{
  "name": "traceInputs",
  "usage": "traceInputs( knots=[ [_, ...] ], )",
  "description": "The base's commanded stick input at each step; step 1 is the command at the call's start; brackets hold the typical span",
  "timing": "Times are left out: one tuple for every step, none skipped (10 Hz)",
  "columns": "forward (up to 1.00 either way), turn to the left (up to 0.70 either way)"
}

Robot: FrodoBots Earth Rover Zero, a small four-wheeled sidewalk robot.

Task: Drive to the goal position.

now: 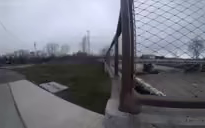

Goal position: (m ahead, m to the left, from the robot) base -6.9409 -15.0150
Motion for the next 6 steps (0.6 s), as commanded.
traceInputs(
  knots=[
    [0.04, 0.0],
    [0.04, 0.0],
    [0.04, 0.0],
    [0.04, 0.0],
    [0.04, 0.0],
    [0.04, 0.0]
  ],
)
